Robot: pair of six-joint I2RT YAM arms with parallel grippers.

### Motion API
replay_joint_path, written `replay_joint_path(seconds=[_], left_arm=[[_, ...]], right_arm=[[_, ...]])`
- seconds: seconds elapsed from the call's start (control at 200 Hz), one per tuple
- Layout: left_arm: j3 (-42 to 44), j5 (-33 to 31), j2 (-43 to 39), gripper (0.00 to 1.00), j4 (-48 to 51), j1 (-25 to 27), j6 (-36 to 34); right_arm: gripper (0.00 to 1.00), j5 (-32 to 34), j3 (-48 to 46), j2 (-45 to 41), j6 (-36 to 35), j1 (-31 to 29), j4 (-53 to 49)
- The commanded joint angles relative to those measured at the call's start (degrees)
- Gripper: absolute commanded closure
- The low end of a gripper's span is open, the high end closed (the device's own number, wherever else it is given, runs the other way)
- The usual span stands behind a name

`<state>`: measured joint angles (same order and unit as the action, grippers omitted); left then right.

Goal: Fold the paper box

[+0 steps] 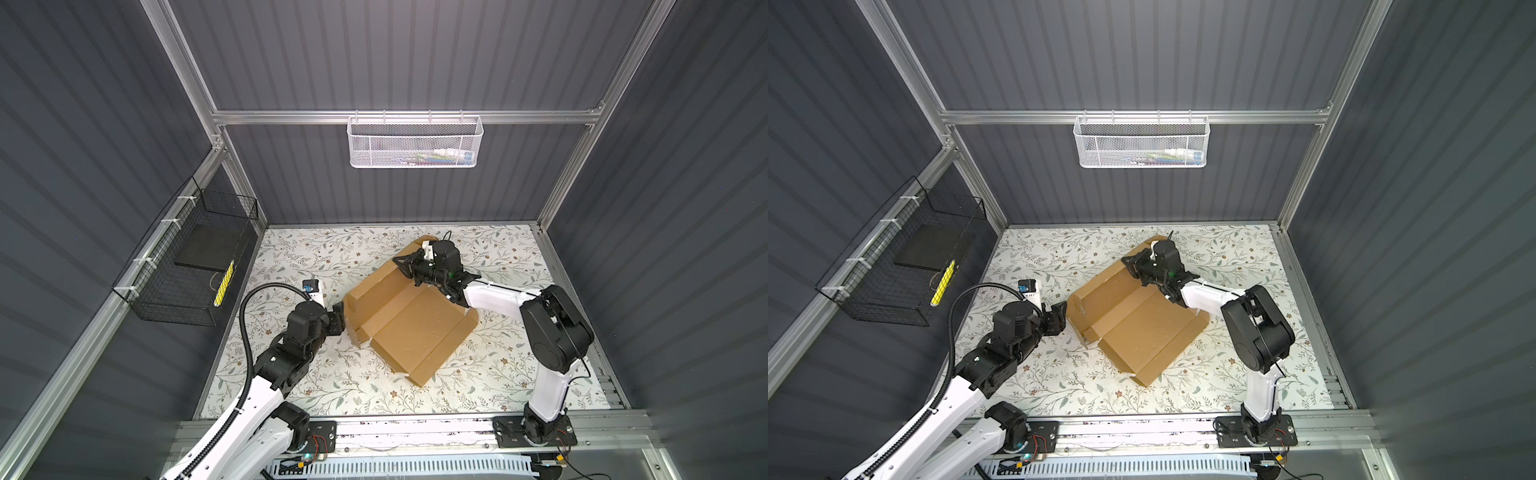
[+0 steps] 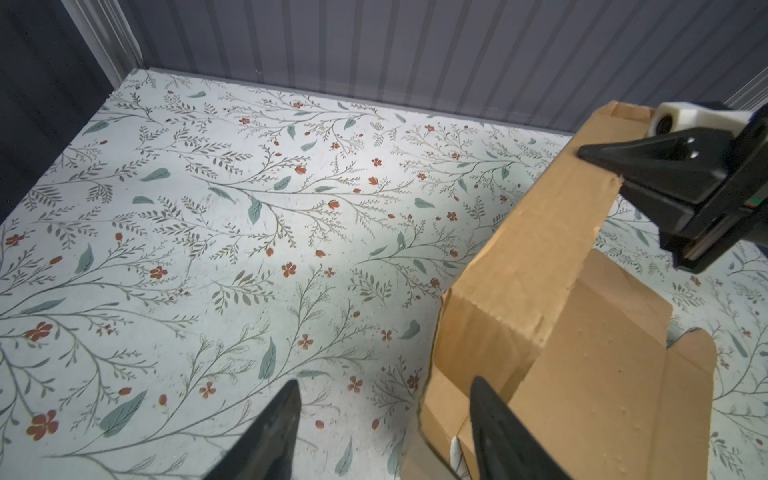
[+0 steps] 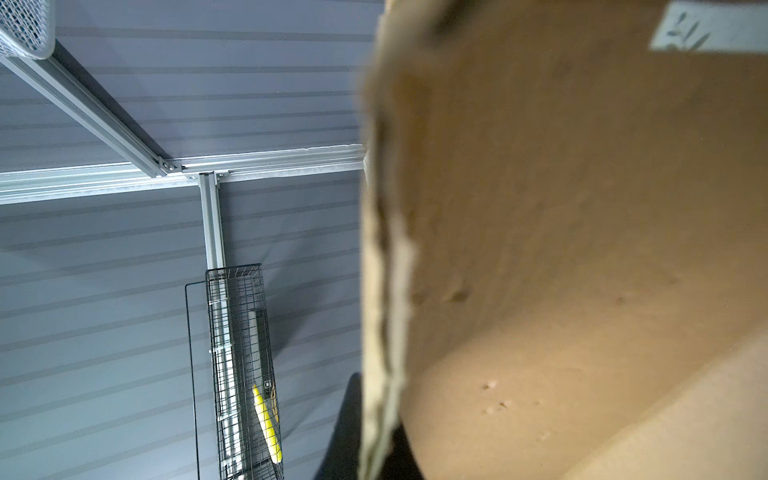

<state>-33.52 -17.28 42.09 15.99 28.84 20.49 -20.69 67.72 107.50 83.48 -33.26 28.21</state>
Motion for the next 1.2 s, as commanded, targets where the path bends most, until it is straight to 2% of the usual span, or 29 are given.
replay_joint_path(seconds=[0.0, 0.475, 0.59, 0.805, 0.986, 1.196], left_arm=[[1.3, 0.9, -1.2, 0.37, 3.3, 0.2, 2.5], [4.6, -0.6, -8.8, 0.42, 8.2, 0.2, 5.3], [5.1, -2.7, -11.0, 0.36, 9.2, 0.2, 6.4], [4.7, -5.6, -14.9, 0.31, 10.7, 0.2, 6.8], [6.2, -2.9, -13.7, 0.39, 10.3, 0.2, 7.3], [9.9, 2.3, -8.6, 0.47, 2.4, 0.2, 7.5]], right_arm=[[0.97, -0.7, 1.8, -0.5, -0.9, 0.2, 0.0], [0.98, -0.9, 2.9, 0.4, -1.0, 0.3, -0.3], [0.98, -0.9, 2.8, 0.5, -1.1, 0.3, -0.3], [0.98, -0.9, 2.8, 0.6, -1.0, 0.3, -0.3], [0.98, -1.2, 3.8, 1.0, -1.0, 0.3, -0.4], [0.98, -1.4, 4.5, 1.2, -1.0, 0.3, -0.6]])
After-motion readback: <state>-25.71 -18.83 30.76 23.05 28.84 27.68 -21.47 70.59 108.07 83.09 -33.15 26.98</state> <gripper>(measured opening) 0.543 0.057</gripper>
